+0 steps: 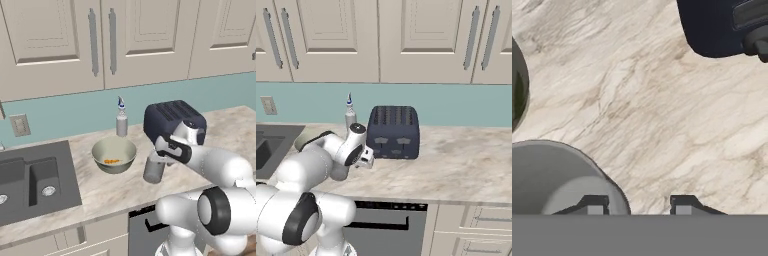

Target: Move the glass cup from next to the sink to the open cabinet. Then, move the bowl with the shrimp to the fridge to clear the area for faucet cleaning.

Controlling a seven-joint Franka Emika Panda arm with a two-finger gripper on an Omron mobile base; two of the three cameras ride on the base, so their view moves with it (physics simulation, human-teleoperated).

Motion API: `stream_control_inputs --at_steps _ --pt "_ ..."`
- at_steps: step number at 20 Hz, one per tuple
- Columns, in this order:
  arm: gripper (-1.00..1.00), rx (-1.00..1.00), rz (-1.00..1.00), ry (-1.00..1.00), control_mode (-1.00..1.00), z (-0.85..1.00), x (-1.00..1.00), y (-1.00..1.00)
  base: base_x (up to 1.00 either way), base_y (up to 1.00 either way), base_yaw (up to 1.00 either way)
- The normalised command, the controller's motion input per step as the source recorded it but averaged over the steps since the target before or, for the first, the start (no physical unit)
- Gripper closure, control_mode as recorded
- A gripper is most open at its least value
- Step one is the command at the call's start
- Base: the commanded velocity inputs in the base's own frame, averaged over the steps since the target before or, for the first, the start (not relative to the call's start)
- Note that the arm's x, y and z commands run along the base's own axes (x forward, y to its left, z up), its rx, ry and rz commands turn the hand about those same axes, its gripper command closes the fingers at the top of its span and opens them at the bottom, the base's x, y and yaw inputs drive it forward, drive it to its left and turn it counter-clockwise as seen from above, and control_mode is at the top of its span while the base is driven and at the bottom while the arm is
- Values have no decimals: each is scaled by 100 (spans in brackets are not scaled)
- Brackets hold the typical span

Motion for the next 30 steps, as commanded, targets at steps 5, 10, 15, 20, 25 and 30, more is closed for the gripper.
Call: stream_control_inputs --at_steps 5,10,15,20,25,30 --pt "100 0 0 0 -100 0 -1 0 0 0 0" --pt "100 0 0 -9 -100 11 -16 0 0 0 0" --pt "100 0 -3 -22 -100 77 -21 0 0 0 0" --pt "100 0 -3 -33 -100 93 -44 0 0 0 0" --pt "100 0 3 -27 -100 67 -58 3 0 0 0" --pt "100 0 0 0 100 0 0 0 -70 35 50"
